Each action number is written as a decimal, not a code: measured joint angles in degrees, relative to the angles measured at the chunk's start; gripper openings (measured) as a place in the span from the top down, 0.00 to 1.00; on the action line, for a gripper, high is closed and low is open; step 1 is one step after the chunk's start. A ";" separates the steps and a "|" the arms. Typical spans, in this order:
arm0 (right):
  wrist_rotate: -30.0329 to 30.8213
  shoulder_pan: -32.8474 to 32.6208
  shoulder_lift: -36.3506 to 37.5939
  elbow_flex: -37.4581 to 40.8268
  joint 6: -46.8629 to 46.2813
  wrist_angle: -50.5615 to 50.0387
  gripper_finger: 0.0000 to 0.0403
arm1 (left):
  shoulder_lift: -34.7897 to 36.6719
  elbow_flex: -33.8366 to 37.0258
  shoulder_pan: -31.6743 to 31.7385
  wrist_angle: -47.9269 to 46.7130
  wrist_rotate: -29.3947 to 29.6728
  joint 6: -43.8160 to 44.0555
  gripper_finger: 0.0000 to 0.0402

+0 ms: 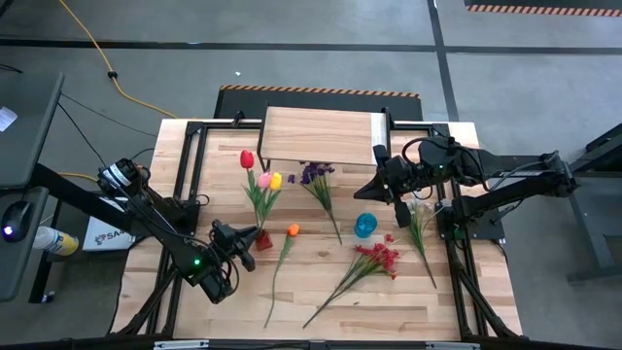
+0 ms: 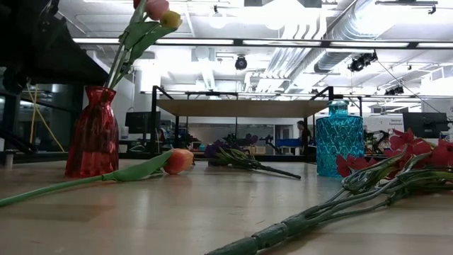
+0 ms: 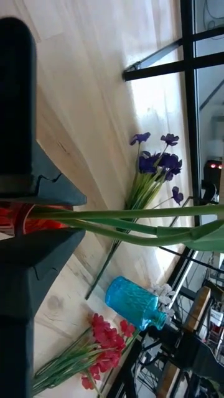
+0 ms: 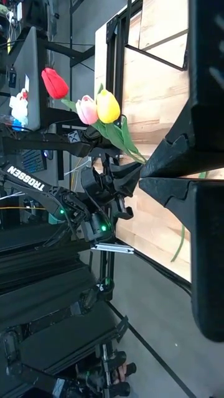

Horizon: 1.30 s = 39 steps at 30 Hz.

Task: Pick and place flowers into a vace then onto a shelf
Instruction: Put the red flower into the red vase

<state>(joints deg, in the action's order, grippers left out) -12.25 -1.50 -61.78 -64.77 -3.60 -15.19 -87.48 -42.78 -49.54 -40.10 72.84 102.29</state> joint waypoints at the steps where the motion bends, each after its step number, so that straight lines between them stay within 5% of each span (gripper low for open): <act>1: -0.01 0.01 0.00 0.00 0.00 0.00 1.00 | 0.00 0.00 0.00 -0.06 0.00 0.01 0.73; 16: -0.09 0.01 0.00 0.00 0.00 -0.01 1.00 | 0.00 0.00 0.00 -2.42 -0.15 -3.03 0.60; 39: -0.11 0.01 0.00 0.00 0.00 -0.04 1.00 | 3.28 0.00 0.02 -6.57 5.27 -2.99 0.59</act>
<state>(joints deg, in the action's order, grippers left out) -12.36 -1.50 -61.78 -64.77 -3.60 -15.22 -84.20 -42.78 -49.52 -46.67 78.10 99.30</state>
